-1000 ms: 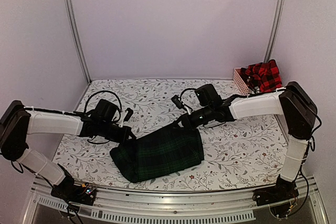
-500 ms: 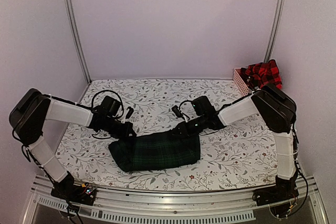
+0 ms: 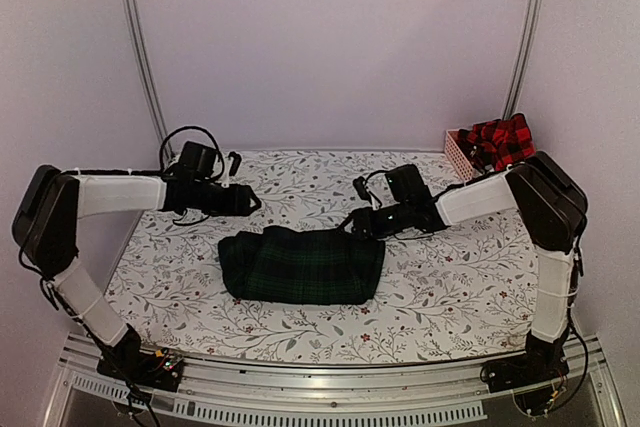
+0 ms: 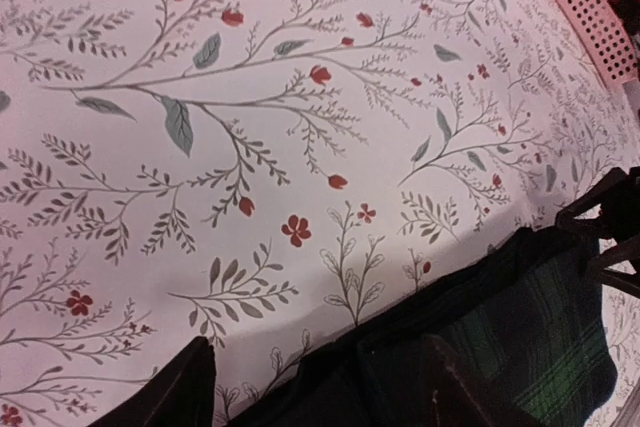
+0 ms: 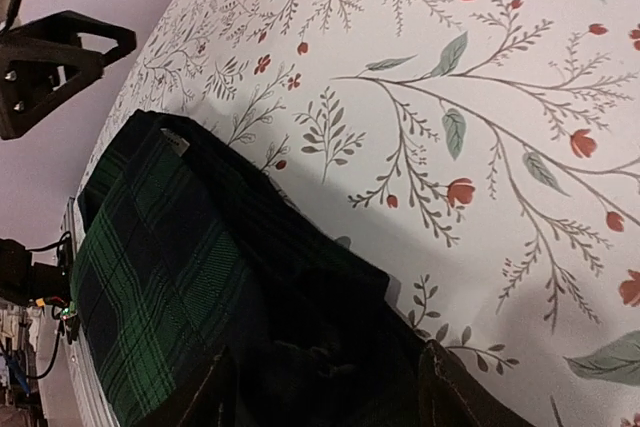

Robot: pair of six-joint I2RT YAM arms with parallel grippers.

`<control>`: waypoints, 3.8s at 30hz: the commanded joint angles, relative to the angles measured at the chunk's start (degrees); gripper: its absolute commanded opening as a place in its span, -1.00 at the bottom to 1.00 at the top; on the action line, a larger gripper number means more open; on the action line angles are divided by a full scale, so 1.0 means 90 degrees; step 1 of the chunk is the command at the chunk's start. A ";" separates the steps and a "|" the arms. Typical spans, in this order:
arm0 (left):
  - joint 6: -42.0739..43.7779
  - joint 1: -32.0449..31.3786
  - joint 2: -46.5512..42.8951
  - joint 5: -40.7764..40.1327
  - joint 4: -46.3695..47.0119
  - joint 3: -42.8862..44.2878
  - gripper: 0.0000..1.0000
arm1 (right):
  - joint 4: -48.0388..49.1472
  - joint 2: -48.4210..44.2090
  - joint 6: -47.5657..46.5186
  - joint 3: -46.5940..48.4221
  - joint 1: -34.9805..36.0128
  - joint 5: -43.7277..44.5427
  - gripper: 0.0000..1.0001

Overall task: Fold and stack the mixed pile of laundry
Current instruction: Adjust the rectangle-folded skirt at the center of the board, then smooth out the rectangle-folded skirt at the center of the board, then move the rectangle-folded skirt to the corner of the board.

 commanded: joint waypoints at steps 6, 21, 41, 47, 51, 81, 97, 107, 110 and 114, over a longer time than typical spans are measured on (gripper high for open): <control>-0.0794 -0.0711 -0.2320 0.1415 0.0596 -0.1136 0.51 | -0.0167 -0.2103 0.0343 -0.0737 0.0084 -0.0461 0.30; -0.2485 -0.0848 -0.0404 0.2190 0.4172 -0.3181 0.53 | 0.3162 0.0395 0.2805 -0.1447 0.0544 -0.1898 0.27; -0.0587 -0.2004 -0.1229 -0.2450 -0.1146 -0.0174 0.99 | -0.0364 -0.1779 -0.0131 -0.0488 -0.0001 0.0890 0.63; -0.0896 -0.2914 -0.0547 -0.2798 -0.1800 0.0530 0.99 | -0.0209 -0.3182 -0.0556 -0.1432 -0.0496 0.1603 0.98; -0.1284 -0.2993 0.0233 -0.2368 -0.1878 0.0979 0.99 | 0.0233 -0.3583 -0.0162 -0.2028 -0.1221 0.0422 0.98; 0.0046 0.1837 0.3026 -0.1979 -0.3094 0.3425 0.88 | 0.0703 -0.3955 0.0202 -0.2651 -0.1865 -0.0456 0.98; 0.0802 0.2032 0.1159 -0.1824 -0.3085 0.2733 1.00 | 0.0960 -0.3993 0.0415 -0.2694 -0.1901 -0.0938 0.98; 0.1080 0.2129 0.1043 -0.1327 -0.3276 0.1468 0.99 | 0.1221 -0.3955 0.0556 -0.2769 -0.1901 -0.1083 0.98; 0.1079 0.2157 0.1354 -0.1254 -0.3144 0.1559 0.99 | 0.1277 -0.3924 0.0584 -0.2769 -0.1894 -0.1115 0.98; 0.1097 0.2168 0.2164 -0.1015 -0.3002 0.2217 0.99 | 0.1358 -0.3818 0.0626 -0.2736 -0.1898 -0.1210 0.98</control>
